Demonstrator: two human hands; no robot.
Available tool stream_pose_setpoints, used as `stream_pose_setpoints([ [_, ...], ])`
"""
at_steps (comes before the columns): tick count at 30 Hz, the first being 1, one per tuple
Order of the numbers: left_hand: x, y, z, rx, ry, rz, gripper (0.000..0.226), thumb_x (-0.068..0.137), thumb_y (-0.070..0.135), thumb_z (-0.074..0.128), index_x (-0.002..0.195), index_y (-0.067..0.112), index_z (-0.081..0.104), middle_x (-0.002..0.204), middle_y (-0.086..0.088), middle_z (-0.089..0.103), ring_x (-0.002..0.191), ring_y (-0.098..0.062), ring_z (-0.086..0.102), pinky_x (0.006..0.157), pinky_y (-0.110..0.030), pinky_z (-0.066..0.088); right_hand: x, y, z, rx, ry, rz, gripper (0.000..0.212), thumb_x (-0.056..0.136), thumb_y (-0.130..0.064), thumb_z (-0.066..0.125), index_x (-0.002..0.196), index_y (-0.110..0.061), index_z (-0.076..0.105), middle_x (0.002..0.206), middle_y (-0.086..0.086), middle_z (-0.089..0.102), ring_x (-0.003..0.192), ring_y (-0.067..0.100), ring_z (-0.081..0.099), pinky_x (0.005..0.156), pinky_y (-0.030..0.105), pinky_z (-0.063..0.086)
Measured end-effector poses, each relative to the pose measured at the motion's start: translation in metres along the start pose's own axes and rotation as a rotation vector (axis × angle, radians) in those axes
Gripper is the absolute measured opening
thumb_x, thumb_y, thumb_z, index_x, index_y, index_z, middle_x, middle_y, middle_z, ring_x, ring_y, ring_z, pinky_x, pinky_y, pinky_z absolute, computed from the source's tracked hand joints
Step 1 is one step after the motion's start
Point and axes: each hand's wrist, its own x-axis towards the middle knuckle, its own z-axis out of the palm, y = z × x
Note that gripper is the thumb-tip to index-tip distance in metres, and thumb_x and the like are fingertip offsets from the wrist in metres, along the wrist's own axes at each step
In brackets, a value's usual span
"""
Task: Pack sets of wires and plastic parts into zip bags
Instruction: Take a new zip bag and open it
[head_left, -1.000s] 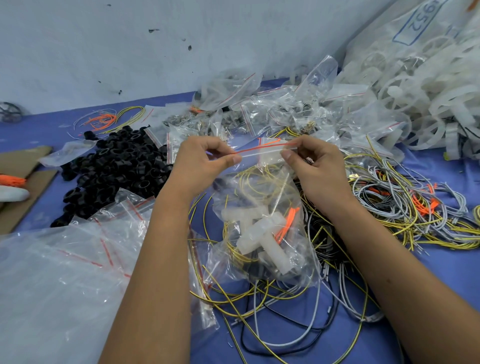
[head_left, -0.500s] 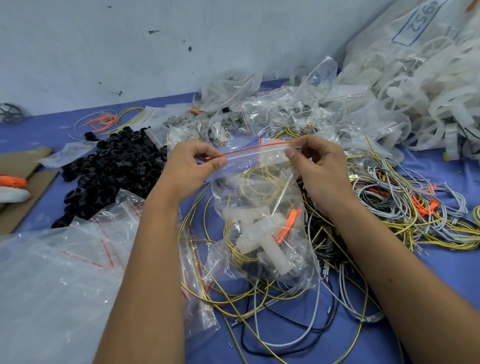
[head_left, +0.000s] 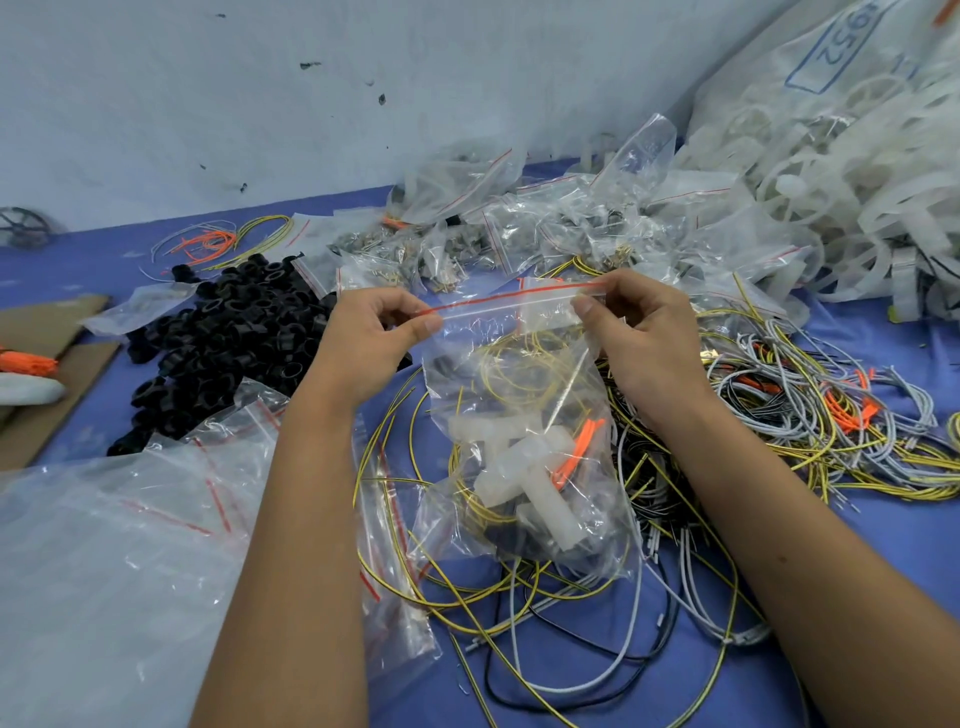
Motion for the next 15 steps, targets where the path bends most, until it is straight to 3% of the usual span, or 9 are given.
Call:
stream_pose_setpoints([
  [4,-0.0003,0.0052,0.0009,0.002,0.046,0.009,0.015,0.086,0.010,0.081,0.078,0.020,0.072,0.068,0.002,0.063,0.058,-0.002,0.049,0.061,-0.017,0.044,0.0007,-0.0005,-0.0004,0.025,0.005,0.002,0.012,0.090,-0.023,0.073,0.082,-0.032,0.073,0.068,-0.012,0.056,0.065,0.009,0.047,0.065,0.031,0.040],
  [9,-0.0068,0.0088,-0.0025,-0.086,0.028,-0.028,0.009,0.085,0.007,0.080,0.081,0.013,0.075,0.079,-0.015,0.069,0.075,-0.021,0.059,0.071,-0.032,0.050,0.0012,0.0000,-0.0014,0.045,0.025,0.028,0.007,0.087,-0.024,0.073,0.082,-0.029,0.073,0.076,0.012,0.062,0.071,0.017,0.054,0.068,0.044,0.048],
  [12,-0.0081,0.0066,-0.0056,-0.043,0.021,-0.010,0.006,0.087,0.006,0.079,0.084,0.008,0.074,0.083,-0.020,0.069,0.074,-0.020,0.058,0.071,-0.028,0.049,0.0021,0.0009,-0.0025,0.045,0.028,0.030,0.005,0.086,-0.027,0.073,0.082,-0.030,0.074,0.076,0.002,0.064,0.072,0.016,0.056,0.070,0.040,0.049],
  [15,-0.0054,0.0047,-0.0046,-0.042,0.067,0.027,0.014,0.088,0.003,0.077,0.079,0.012,0.072,0.070,-0.004,0.064,0.061,-0.006,0.053,0.063,-0.019,0.046,0.0012,0.0003,-0.0021,0.037,0.023,0.031,0.008,0.087,-0.027,0.073,0.081,-0.032,0.073,0.075,-0.002,0.064,0.071,0.014,0.056,0.069,0.039,0.049],
])
